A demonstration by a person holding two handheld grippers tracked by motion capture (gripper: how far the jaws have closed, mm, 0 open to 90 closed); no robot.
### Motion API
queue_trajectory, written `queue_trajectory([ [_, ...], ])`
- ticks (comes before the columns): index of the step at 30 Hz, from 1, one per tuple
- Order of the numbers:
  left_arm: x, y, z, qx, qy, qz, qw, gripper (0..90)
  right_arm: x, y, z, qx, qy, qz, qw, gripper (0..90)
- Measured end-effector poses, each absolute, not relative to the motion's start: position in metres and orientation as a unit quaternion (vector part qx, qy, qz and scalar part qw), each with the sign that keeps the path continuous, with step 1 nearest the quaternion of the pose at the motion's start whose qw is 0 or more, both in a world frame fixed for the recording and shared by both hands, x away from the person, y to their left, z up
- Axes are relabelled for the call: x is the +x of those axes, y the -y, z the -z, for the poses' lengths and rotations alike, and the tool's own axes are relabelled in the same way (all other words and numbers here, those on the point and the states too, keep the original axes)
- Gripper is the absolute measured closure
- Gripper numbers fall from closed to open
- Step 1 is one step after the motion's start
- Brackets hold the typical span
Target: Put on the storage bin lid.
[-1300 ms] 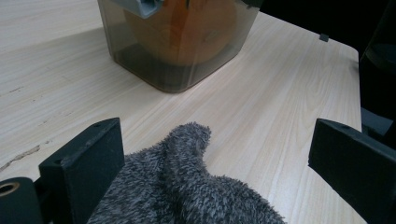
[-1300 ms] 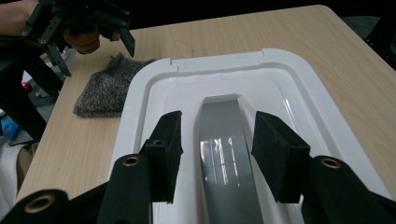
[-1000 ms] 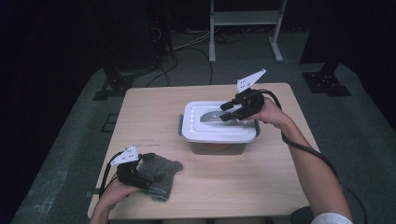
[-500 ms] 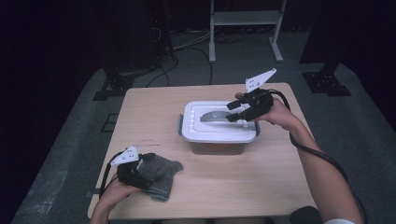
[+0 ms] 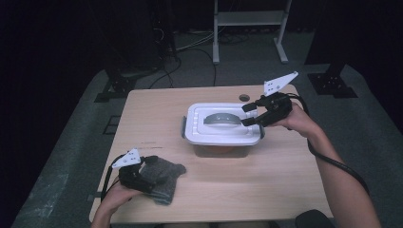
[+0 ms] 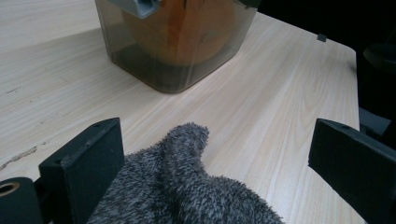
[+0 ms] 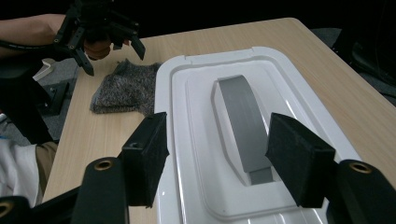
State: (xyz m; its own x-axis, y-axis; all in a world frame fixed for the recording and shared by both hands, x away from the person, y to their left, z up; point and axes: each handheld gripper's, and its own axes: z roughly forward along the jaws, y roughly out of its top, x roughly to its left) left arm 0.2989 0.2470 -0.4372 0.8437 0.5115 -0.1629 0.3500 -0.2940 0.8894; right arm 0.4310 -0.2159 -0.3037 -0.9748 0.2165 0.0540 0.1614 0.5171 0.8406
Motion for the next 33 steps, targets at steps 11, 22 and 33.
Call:
queue_trajectory([
  [11,0.299,-0.245,0.438,0.801,-0.269,-0.075,0.530,2.7,0.418,0.234,0.303,0.122,-0.868,-0.480,0.035,35.0],
  [22,0.299,-0.243,0.438,0.803,-0.267,-0.073,0.528,2.7,0.405,0.255,0.316,0.145,-0.869,-0.473,0.028,32.6],
  [33,0.298,-0.243,0.439,0.802,-0.270,-0.073,0.528,2.7,0.394,0.279,0.328,0.169,-0.862,-0.477,0.026,30.9],
])
